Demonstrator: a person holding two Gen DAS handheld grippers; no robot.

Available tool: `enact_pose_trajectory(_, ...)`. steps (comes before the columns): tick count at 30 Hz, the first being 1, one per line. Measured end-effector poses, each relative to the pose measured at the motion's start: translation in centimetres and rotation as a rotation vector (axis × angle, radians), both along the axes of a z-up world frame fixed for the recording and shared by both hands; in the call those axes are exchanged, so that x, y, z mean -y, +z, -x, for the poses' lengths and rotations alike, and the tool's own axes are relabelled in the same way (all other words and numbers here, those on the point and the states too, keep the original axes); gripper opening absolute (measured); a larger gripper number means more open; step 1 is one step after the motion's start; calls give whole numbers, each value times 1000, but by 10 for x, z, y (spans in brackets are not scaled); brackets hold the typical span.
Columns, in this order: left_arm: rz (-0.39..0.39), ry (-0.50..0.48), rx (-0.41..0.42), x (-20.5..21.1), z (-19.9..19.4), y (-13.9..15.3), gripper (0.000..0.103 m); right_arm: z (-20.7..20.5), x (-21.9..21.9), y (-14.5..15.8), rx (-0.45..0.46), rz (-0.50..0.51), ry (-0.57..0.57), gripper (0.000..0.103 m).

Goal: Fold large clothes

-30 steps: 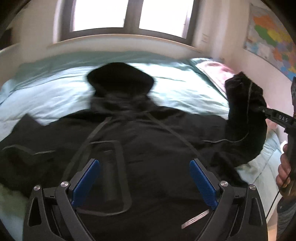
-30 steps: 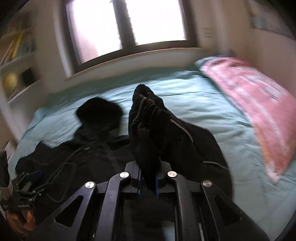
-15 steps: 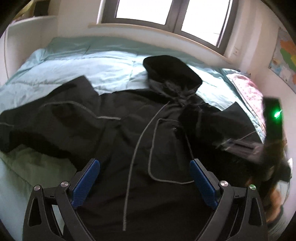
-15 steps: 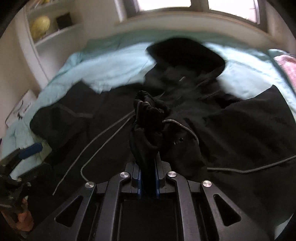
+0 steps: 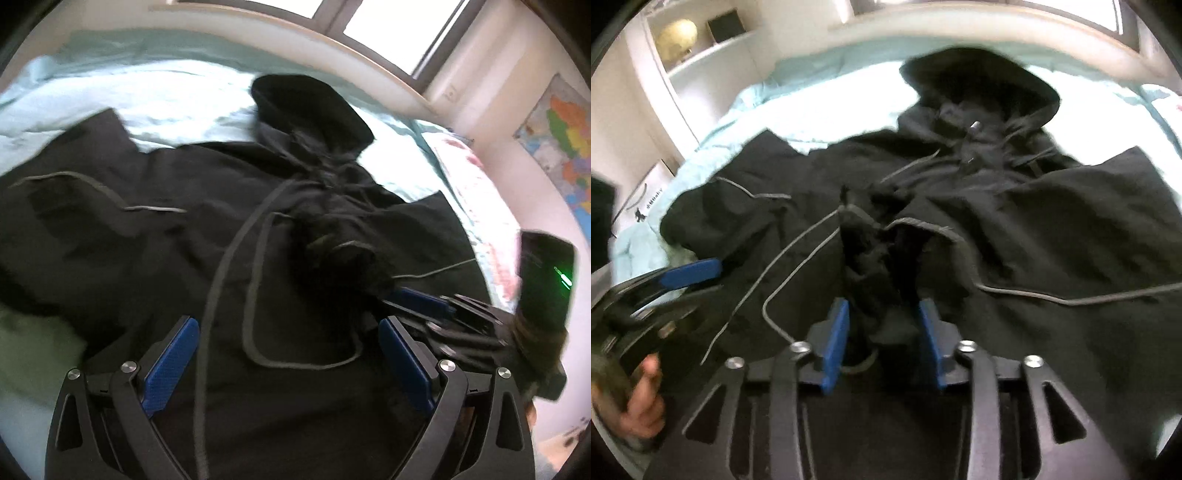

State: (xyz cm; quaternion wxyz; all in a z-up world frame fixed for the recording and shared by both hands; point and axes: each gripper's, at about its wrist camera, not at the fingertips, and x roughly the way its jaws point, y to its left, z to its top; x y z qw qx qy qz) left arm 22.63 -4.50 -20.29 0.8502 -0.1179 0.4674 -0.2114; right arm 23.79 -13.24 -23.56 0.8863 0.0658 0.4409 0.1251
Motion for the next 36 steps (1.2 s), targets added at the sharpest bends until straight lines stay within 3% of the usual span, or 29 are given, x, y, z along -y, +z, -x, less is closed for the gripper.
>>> enact_pose_trajectory(5, 71, -27, -70, 29, -23, -13, 98, 34, 45, 22, 58, 72, -92, 48)
enact_pose_trajectory(11, 19, 58, -136, 55, -49, -39, 95, 60, 107, 26, 61, 75, -204, 48)
enact_pose_trajectory(12, -4, 65, -132, 61, -53, -42, 88, 64, 117, 25, 59, 84, -226, 48)
enact_pose_trajectory(13, -17, 64, -124, 63, -55, -42, 56, 66, 123, 25, 58, 90, -242, 48)
enact_pose_trajectory(14, -35, 54, -118, 68, -58, -43, 33, 69, 132, 24, 59, 93, -261, 49)
enact_pose_trajectory(17, -48, 52, -60, 70, -66, -28, 23, 73, 151, 25, 59, 90, -303, 49)
enact_pose_trajectory(20, -38, 96, 56, 51, -76, 9, 22, 67, 162, 27, 53, 102, -326, 49)
enact_pose_trajectory(24, -16, 113, 126, 6, -83, 41, 22, 45, 161, 31, 56, 108, -320, 49)
enact_pose_trajectory(26, -14, 85, 90, -20, -82, 32, 22, 28, 155, 30, 56, 99, -301, 53)
enact_pose_trajectory(27, -11, 79, 64, -28, -80, 25, 22, 18, 151, 27, 51, 93, -294, 61)
enact_pose_trajectory(29, -38, 74, -40, -44, -79, -10, 23, -5, 145, 17, 34, 83, -288, 67)
enact_pose_trajectory(32, -84, 84, -147, -53, -80, -54, 25, -41, 134, -17, -40, 124, -297, 67)
enact_pose_trajectory(34, -33, 70, -131, -59, -78, -60, 25, -60, 129, -52, -125, 189, -306, 66)
enact_pose_trajectory(36, -14, 63, -120, -63, -77, -53, 26, -64, 129, -65, -128, 194, -306, 66)
